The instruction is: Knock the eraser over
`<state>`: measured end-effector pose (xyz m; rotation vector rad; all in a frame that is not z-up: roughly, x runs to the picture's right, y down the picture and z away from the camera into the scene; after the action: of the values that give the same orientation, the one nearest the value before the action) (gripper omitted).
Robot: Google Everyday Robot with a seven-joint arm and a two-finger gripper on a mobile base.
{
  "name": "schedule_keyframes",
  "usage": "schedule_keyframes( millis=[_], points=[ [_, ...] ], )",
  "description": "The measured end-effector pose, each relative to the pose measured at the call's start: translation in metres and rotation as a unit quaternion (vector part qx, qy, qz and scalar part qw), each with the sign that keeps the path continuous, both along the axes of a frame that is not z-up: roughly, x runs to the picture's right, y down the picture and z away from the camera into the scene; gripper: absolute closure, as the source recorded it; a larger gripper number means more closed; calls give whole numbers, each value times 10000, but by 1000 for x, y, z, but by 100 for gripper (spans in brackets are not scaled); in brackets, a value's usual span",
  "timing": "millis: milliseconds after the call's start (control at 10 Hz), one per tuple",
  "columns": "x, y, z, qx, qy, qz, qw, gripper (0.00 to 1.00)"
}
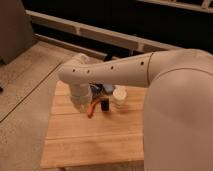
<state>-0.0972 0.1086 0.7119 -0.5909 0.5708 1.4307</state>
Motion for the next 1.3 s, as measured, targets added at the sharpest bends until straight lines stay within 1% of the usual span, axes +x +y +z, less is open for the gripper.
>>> schedule_keyframes(
  millis=[100, 200, 500, 600, 900, 1000, 1300],
  points=[
    [6, 2, 4, -56, 77, 1, 10000, 100],
    [22, 8, 17, -199, 282, 14, 9994, 100],
    [40, 11, 42, -373, 569, 91, 9976, 100],
    [40, 11, 48, -414, 571, 105, 9975, 100],
    [47, 18, 71, -676, 520, 388, 9956, 100],
    [50, 19, 76, -735, 503, 431, 9951, 100],
    [62, 19, 93, -963, 512, 414, 9932, 100]
  ],
)
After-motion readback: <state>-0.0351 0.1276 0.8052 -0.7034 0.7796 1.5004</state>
